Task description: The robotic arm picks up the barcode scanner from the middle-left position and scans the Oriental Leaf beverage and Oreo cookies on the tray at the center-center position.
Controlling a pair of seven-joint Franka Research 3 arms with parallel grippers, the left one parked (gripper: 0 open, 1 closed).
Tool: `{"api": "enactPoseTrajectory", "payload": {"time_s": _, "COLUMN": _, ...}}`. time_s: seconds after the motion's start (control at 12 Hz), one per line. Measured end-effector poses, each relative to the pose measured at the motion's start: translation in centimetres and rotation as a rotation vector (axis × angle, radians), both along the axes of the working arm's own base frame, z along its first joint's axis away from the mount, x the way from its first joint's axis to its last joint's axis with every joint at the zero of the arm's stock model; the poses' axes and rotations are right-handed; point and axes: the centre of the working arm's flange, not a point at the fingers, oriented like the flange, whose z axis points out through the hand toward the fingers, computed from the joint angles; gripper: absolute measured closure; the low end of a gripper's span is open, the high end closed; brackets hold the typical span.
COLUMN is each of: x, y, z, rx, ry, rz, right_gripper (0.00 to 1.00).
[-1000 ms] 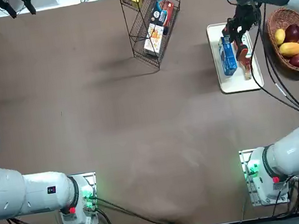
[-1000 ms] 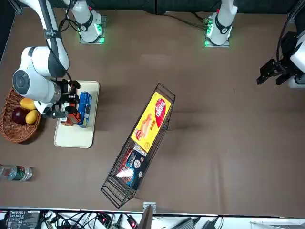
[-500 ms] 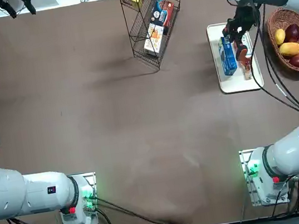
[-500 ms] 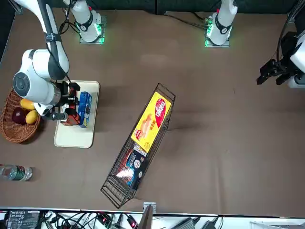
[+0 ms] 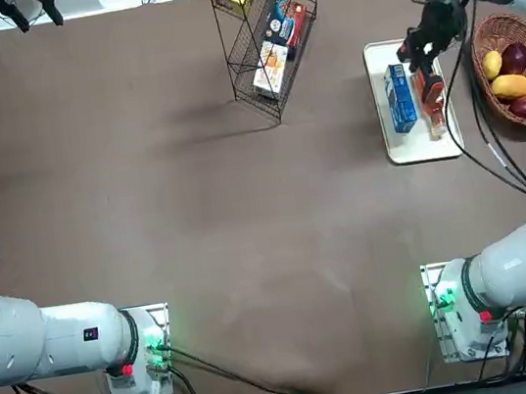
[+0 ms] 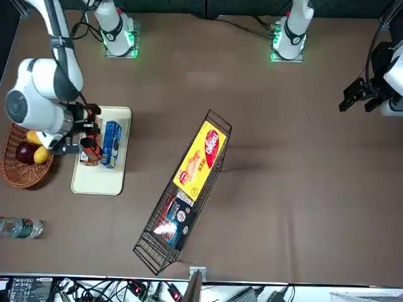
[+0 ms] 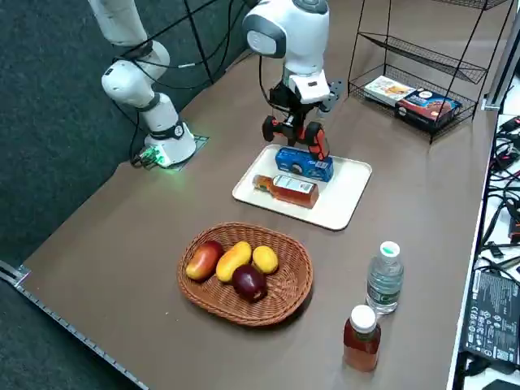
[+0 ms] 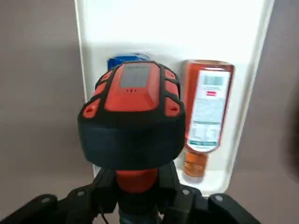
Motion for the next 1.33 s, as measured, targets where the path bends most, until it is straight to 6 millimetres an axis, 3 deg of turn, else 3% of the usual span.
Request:
{"api": "enactPoseTrajectory", "payload": {"time_s": 0.08, "x": -0.2, "y": -1.1, "z": 0.6, "rx": 0.007, "ry": 0.004, "rz": 0.005, "right_gripper": 0.58}}
{"api": "enactPoseTrajectory", "payload": {"time_s": 0.17, "x": -0.6, "y": -4.5, "z": 1.5, "rx": 0.026, "ry": 0.001, "rz": 0.020, "right_gripper": 0.58}}
{"api": "enactPoseTrajectory", "payload": {"time_s": 0.33, "x": -0.9, "y": -8.1, "z": 1.5, "rx": 0.042, "ry": -0.008, "rz": 0.029, "right_gripper": 0.58}}
{"api": "enactPoseTrajectory", "payload": {"time_s": 0.5, "x": -1.0, "y": -10.2, "z": 1.0, "rx": 0.044, "ry": -0.011, "rz": 0.028, "right_gripper": 0.58}}
{"api": "enactPoseTrajectory", "payload": {"time_s": 1.0, "x": -0.1, "y": -10.9, "z": -2.7, "rx": 0.010, "ry": -0.001, "rz": 0.050, "right_gripper": 0.58}}
{"api": "enactPoseTrajectory", "payload": {"time_s": 1.17, "x": 0.2, "y": -10.8, "z": -2.8, "rx": 0.009, "ry": -0.005, "rz": 0.052, "right_gripper": 0.58}}
{"api": "enactPoseTrajectory", "payload": {"time_s": 1.33, "x": 0.9, "y": -10.0, "z": -1.4, "rx": 0.008, "ry": -0.035, "rz": 0.067, "right_gripper": 0.58}}
